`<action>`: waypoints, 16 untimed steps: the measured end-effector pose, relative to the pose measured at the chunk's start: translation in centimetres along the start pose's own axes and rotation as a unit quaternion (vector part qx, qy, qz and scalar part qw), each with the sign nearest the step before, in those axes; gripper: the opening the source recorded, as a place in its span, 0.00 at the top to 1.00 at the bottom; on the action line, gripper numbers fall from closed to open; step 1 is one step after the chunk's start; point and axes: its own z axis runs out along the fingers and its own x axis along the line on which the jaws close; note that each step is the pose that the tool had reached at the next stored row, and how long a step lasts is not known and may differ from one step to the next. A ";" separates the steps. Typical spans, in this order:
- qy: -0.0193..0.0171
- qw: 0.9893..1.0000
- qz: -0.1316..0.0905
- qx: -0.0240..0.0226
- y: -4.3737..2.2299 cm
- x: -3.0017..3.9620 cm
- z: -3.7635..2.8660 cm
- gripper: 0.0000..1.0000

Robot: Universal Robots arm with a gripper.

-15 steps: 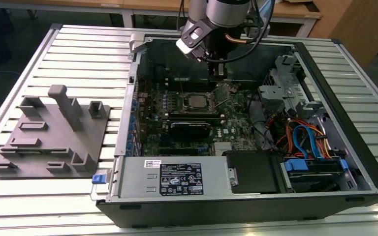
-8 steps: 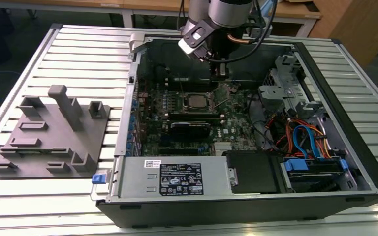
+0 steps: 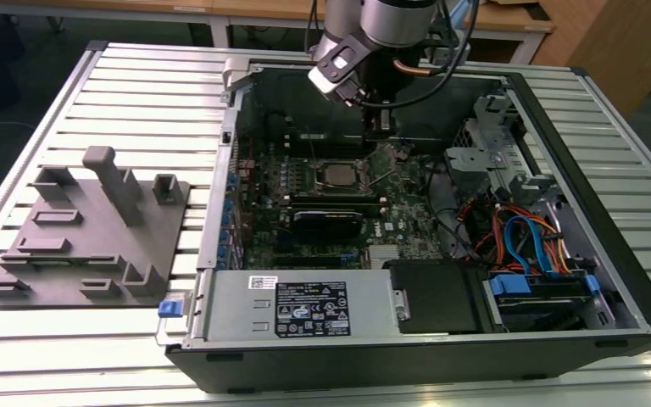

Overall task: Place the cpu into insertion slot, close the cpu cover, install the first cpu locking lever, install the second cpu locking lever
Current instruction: 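Close the cpu cover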

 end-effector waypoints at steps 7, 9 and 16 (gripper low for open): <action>0.000 1.000 0.000 0.000 0.14 0.00 0.00 0.90; 0.000 1.000 0.000 0.000 0.18 0.00 0.00 0.90; 0.000 1.000 0.000 0.000 0.52 0.00 0.01 0.90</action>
